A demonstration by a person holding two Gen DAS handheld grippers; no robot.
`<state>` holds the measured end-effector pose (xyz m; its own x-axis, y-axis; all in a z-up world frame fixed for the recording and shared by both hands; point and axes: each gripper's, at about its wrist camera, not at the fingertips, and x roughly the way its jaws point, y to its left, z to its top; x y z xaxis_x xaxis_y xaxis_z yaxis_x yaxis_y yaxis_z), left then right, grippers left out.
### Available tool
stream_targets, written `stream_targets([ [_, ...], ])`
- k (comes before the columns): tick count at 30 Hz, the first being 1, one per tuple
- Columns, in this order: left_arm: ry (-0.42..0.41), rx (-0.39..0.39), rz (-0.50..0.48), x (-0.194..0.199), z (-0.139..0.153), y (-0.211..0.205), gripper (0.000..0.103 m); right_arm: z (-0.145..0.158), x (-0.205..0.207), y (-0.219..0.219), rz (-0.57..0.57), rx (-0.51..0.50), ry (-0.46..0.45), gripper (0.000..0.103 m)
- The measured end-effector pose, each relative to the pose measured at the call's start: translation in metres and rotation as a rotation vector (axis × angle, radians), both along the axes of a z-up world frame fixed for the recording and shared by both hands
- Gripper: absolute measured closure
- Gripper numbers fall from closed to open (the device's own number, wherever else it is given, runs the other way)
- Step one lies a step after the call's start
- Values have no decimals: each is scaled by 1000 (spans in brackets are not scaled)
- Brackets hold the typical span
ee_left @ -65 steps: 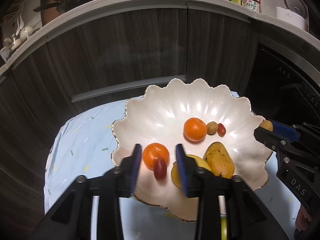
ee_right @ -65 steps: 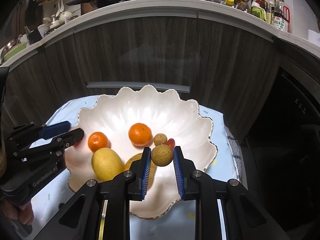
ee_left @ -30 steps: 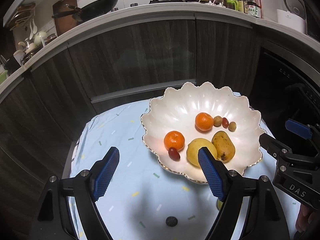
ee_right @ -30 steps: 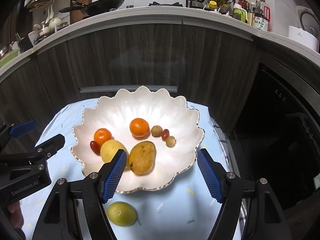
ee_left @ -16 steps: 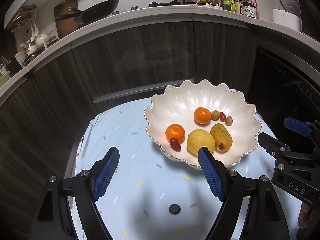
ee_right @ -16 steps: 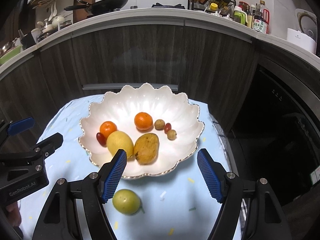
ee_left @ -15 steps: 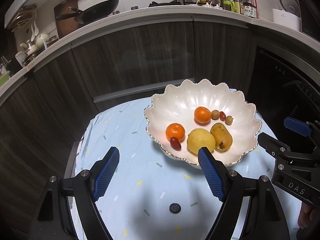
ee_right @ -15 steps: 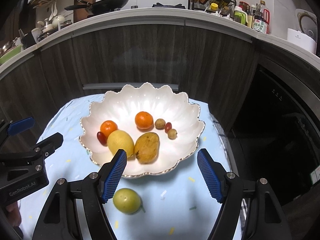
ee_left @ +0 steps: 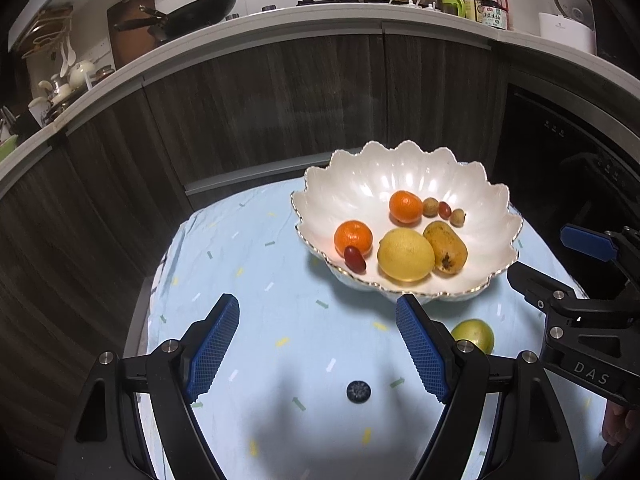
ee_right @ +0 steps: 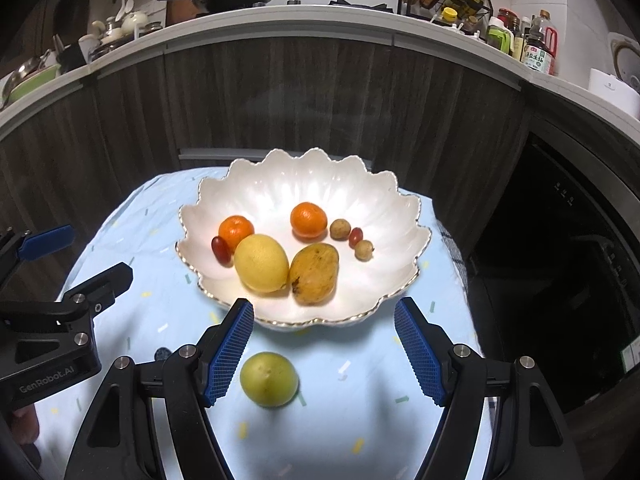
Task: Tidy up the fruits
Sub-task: 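Move both tools back from the bowl toward the green fruit and blueberry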
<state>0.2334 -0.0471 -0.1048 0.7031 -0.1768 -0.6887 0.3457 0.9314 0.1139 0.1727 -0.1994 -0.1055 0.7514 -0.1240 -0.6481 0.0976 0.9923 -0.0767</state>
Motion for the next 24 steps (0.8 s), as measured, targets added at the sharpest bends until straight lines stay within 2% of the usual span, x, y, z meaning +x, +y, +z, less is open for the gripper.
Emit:
stream_targets([
  [24,84,23,-34,-9,-51,9,24,-39,-3,15,72,9,83,29],
])
